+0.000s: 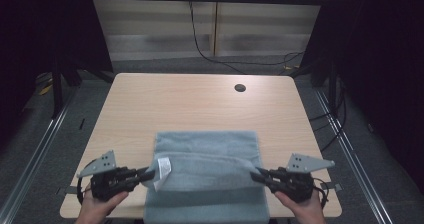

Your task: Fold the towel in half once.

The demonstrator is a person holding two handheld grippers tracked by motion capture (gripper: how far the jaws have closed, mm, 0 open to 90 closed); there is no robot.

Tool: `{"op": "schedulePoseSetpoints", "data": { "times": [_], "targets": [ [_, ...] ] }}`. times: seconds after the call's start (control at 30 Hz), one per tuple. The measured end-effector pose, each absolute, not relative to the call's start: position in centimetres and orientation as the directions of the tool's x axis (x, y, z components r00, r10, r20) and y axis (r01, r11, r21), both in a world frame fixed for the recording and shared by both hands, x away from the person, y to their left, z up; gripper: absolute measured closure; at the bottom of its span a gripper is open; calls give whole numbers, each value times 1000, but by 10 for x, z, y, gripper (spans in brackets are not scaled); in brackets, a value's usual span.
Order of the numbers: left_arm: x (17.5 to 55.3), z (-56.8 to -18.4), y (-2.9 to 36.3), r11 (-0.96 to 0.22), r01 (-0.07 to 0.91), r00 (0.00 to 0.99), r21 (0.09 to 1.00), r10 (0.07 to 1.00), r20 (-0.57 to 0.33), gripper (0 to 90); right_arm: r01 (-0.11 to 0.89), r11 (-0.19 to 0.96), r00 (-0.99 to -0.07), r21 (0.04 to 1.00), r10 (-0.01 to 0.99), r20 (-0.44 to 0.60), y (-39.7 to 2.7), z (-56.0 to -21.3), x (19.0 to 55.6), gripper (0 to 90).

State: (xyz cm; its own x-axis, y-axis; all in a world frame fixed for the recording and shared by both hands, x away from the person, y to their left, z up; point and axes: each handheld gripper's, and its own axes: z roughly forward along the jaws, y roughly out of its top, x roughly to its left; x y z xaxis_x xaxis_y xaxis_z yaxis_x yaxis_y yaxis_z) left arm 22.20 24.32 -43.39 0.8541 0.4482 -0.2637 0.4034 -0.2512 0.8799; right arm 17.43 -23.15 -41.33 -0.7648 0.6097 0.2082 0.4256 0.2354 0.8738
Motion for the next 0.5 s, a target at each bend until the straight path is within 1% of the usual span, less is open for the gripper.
{"op": "schedulePoseSetpoints", "data": {
  "times": [0.03,0.07,0.1,0.13,0.2,0.27,0.3,0.33,0.37,0.4,0.5],
  "targets": [
    [216,-440,243,-271,414,859,869,431,-275,808,426,235,-765,874,610,208,-232,-413,174,763],
    [210,-446,243,-296,419,862,858,427,-274,783,440,253,-776,861,589,224,-231,-423,160,714],
    [205,-450,243,-313,421,866,851,419,-274,783,440,253,-776,861,589,224,-231,-423,160,714],
    [201,-454,245,-318,422,871,849,400,-284,773,450,260,-776,854,587,230,-231,-427,154,685],
    [196,-456,249,-298,426,870,854,393,-297,716,457,249,-780,854,573,250,-233,-432,144,647],
    [199,-453,253,-282,408,877,868,385,-287,653,461,219,-769,860,583,263,-239,-434,145,628],
    [202,-452,254,-274,411,872,870,398,-286,653,461,219,-769,860,583,263,-239,-434,145,628],
    [219,-448,257,-219,430,853,876,415,-315,623,475,208,-757,855,592,276,-241,-436,154,623],
    [219,-448,257,-219,430,853,876,415,-315,622,475,208,-757,855,592,276,-241,-436,154,623],
    [225,-447,257,-202,433,850,878,415,-324,619,483,208,-751,851,599,279,-240,-439,162,625],
    [259,-450,251,-241,444,835,863,462,-300,606,490,241,-753,838,602,268,-234,-446,181,634]
  ]
}}
